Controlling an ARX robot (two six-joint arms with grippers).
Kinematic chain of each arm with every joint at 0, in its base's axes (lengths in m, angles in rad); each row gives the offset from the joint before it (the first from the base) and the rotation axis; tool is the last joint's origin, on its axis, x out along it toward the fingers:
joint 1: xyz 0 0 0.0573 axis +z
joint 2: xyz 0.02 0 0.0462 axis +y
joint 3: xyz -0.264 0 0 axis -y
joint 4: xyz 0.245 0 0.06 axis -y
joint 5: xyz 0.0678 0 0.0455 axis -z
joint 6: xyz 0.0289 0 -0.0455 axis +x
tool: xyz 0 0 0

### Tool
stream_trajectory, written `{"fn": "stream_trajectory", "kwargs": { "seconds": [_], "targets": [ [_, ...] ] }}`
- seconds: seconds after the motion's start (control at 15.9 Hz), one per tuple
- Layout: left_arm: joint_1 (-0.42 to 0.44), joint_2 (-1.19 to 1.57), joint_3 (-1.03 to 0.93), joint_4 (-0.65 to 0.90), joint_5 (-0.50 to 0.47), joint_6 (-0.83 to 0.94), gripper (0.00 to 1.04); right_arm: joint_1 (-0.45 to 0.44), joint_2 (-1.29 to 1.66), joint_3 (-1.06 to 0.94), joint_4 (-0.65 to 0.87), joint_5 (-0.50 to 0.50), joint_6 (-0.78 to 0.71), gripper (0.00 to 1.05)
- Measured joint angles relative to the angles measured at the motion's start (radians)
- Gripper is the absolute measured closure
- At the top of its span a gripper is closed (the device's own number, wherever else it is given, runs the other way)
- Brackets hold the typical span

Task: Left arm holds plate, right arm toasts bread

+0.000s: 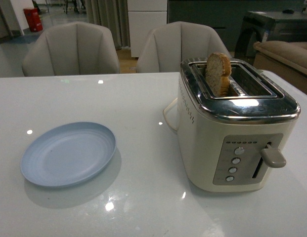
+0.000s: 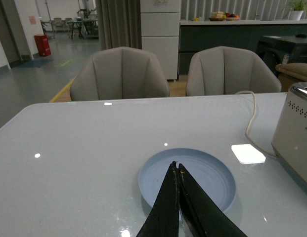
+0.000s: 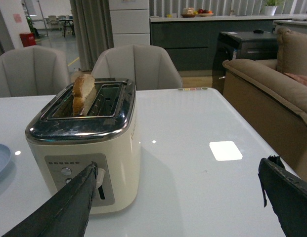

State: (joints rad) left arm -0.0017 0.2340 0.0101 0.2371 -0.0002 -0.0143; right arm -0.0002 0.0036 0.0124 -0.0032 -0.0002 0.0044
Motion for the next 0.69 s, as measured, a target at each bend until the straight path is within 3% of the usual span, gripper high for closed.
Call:
{"fn": "stream_trajectory", "kwargs": {
  "seconds": [0.25, 0.31, 0.69],
  "targets": [
    [0.0, -0.061, 0.0, -0.062, 0.0, 0.0, 1.03, 0.0, 0.0, 0.0, 0.0, 0.0, 0.0, 0.06],
    [0.0, -0.158, 0.001, -0.214, 0.002, 0.0, 1.03, 0.0, 0.0, 0.0, 0.0, 0.0, 0.0, 0.06],
    [0.001, -0.225, 0.001, -0.24, 0.0, 0.0, 1.03, 0.0, 0.0, 0.0, 0.0, 0.0, 0.0, 0.06]
  ]
}}
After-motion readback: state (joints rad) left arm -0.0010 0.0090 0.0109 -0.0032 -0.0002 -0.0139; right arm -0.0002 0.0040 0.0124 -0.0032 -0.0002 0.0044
